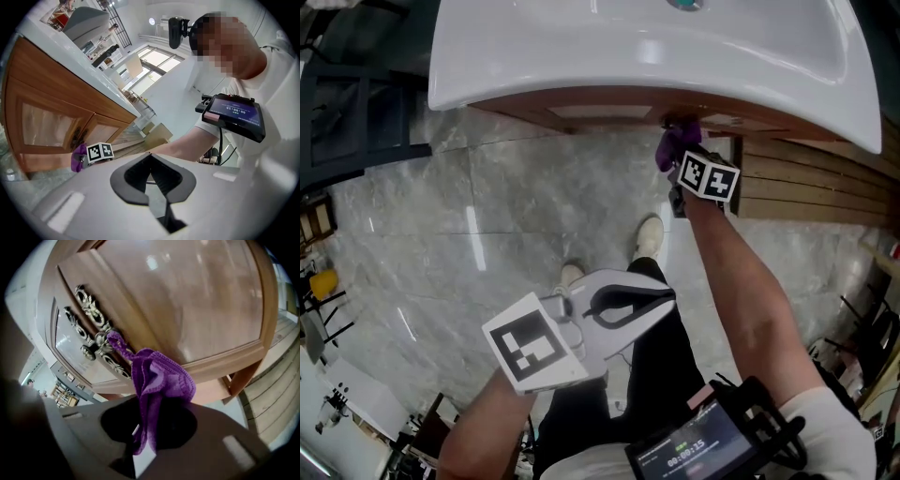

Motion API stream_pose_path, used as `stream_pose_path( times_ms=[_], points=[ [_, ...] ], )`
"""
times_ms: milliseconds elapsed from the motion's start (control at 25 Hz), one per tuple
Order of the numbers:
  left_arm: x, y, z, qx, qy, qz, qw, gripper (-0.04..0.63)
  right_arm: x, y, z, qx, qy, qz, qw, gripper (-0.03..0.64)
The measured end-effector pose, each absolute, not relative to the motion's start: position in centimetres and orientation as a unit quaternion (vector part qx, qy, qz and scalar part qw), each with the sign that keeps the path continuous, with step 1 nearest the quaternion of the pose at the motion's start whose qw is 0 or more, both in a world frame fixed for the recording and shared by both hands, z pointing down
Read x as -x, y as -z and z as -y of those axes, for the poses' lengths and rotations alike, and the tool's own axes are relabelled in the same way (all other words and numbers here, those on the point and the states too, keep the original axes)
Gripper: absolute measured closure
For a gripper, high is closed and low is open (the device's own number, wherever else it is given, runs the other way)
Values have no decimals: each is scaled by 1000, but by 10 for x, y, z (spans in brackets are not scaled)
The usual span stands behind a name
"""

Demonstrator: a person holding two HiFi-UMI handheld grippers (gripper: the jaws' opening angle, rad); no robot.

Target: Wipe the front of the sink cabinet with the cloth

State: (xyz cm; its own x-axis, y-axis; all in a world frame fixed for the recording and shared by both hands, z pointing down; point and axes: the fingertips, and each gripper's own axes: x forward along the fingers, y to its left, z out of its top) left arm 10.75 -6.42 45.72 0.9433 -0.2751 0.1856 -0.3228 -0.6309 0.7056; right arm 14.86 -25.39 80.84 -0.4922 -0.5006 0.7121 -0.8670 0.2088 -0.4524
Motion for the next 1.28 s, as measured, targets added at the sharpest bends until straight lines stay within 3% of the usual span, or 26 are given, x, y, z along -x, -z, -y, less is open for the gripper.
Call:
stream_pose_path(
  times_ms=[960, 1280],
  points=[
    [16, -461, 11, -875, 22, 285, 390, 591, 126, -786, 206, -285, -414, 834, 229, 538],
    [46, -458, -9, -865, 34, 314, 390, 591, 160, -776, 196, -258, -393, 848, 246, 538]
  ],
)
